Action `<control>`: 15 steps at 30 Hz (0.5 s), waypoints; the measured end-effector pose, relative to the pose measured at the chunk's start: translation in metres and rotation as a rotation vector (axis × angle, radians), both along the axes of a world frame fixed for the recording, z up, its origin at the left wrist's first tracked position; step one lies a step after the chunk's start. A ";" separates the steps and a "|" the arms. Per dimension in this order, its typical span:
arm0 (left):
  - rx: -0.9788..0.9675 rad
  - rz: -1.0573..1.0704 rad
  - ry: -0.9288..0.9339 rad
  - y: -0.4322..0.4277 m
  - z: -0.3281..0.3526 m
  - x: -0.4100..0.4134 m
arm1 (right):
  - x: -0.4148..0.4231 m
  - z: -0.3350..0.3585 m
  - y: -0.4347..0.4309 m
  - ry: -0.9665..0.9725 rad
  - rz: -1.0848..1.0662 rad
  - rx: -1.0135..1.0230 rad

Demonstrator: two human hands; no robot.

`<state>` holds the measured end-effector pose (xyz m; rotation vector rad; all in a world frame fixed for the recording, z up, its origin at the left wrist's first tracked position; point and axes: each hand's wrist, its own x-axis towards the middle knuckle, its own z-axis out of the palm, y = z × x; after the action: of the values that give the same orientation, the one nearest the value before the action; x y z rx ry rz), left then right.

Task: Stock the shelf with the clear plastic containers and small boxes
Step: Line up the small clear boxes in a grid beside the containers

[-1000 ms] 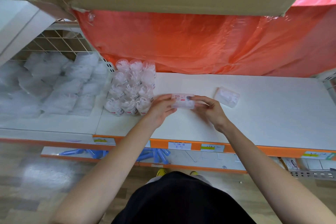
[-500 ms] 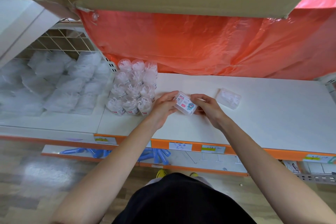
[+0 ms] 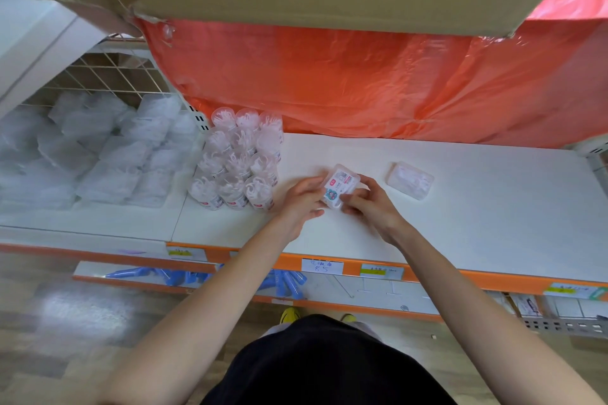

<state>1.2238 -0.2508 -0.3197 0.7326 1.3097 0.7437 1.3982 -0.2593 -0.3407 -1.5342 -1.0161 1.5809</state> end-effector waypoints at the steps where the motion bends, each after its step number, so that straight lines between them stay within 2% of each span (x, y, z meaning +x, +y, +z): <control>1: 0.015 -0.009 0.025 0.002 0.000 0.000 | 0.002 -0.002 -0.001 -0.103 0.027 0.053; 3: 0.040 -0.037 0.078 0.006 0.000 -0.003 | 0.006 -0.004 -0.003 -0.263 0.077 0.217; 7: 0.088 -0.144 0.183 0.012 0.001 -0.002 | 0.014 -0.006 -0.006 -0.442 0.204 0.482; 12: 0.125 -0.243 0.291 0.015 -0.004 -0.002 | 0.013 -0.004 -0.003 -0.554 0.286 0.459; 15: 0.269 -0.235 0.554 0.009 -0.011 0.000 | 0.014 -0.011 -0.001 -0.575 0.226 0.412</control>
<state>1.2235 -0.2417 -0.3310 1.3537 1.5938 0.5468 1.4118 -0.2605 -0.3520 -1.6445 -1.7591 0.9769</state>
